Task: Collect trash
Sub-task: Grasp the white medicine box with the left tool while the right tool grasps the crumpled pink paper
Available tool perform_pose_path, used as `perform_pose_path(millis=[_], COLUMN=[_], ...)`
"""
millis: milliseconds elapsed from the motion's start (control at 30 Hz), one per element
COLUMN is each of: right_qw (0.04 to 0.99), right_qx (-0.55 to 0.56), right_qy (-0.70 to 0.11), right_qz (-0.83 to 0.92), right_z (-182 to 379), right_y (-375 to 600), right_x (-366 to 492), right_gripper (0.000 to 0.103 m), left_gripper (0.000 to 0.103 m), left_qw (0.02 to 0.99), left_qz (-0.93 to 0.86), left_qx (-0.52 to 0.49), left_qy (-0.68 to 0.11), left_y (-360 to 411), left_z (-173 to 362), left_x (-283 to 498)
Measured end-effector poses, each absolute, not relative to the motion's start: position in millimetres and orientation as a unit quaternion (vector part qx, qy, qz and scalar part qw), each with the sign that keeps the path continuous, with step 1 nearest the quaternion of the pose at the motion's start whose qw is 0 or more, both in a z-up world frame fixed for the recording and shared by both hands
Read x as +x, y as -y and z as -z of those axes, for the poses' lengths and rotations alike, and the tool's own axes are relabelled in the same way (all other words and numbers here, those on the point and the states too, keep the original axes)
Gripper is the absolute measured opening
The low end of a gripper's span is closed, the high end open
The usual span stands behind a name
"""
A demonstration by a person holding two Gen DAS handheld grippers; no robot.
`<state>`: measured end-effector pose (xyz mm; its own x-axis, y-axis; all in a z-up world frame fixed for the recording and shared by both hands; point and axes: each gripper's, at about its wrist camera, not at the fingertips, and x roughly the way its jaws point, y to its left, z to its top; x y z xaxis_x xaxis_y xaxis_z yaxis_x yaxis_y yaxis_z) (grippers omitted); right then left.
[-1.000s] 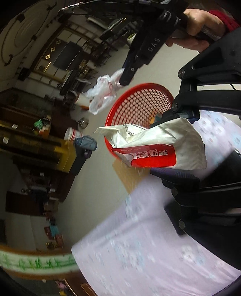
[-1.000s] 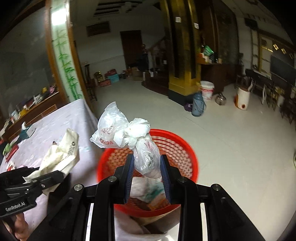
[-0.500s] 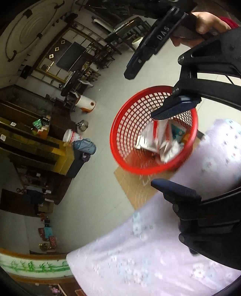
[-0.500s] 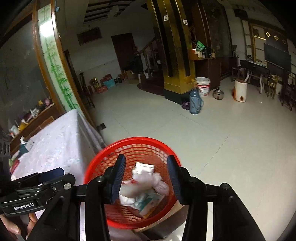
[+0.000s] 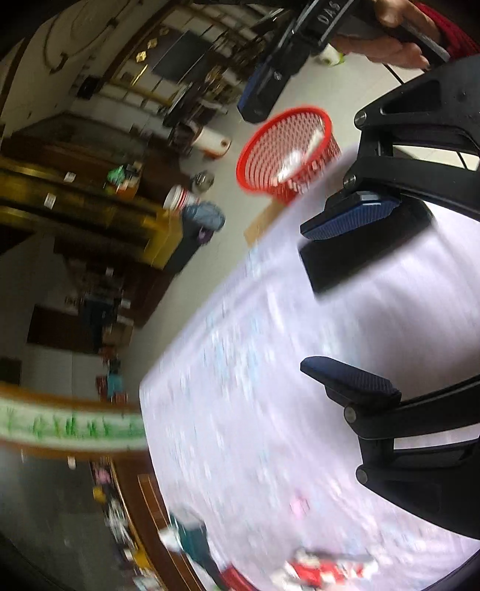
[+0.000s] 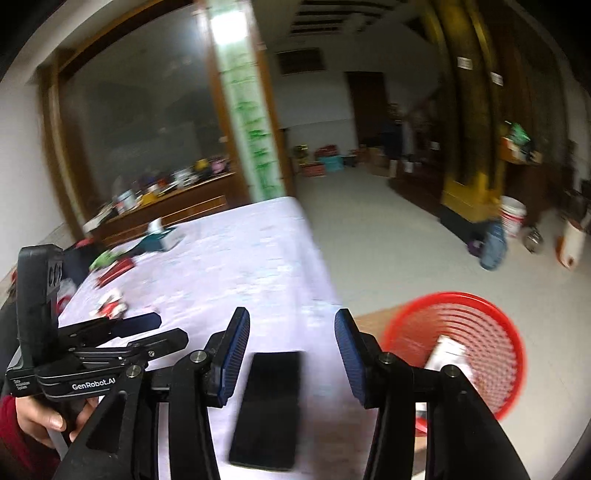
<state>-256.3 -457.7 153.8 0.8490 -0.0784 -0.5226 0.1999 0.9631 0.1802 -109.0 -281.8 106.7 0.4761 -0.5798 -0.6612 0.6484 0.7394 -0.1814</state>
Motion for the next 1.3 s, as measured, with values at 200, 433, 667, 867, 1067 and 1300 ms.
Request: perform_pose_path(millis=[200,433,667,867,1067,1300], right_qw=[0.948,0.924,0.905,0.899,0.89,0.879], right_qx=[0.105,0.107,0.118,0.101,0.106,0.111], right_qy=[-0.299,-0.347,-0.378,-0.407,-0.426,-0.45], right_qz=[-0.031,-0.118,-0.155,-0.128,-0.121,-0.113], right_z=[-151,-137,-125,-106,-91,-71], right_y=[393,324,280,266,265,263], right_x=[-215,-152,-110,-70,-48,-11], right_gripper=[0.057,0.057,0.058,0.057,0.057,0.057], left_gripper=[0.064,0.064,0.065,0.064,0.064,0.044], left_qw=[0.891,0.913,0.916,0.913,0.894,0.878], left_qz=[0.272,0.159,0.102,0.068,0.073,0.04], left_qx=[0.006,-0.021,-0.035,-0.038,-0.025,-0.002], left_qy=[-0.365,-0.375,-0.387,-0.4,-0.441,-0.477], left_y=[168,54,-12,-29,-21,-5], left_z=[-110,-104,-90,-84,-60,-16], left_x=[-81,-43,-12,45,102,132])
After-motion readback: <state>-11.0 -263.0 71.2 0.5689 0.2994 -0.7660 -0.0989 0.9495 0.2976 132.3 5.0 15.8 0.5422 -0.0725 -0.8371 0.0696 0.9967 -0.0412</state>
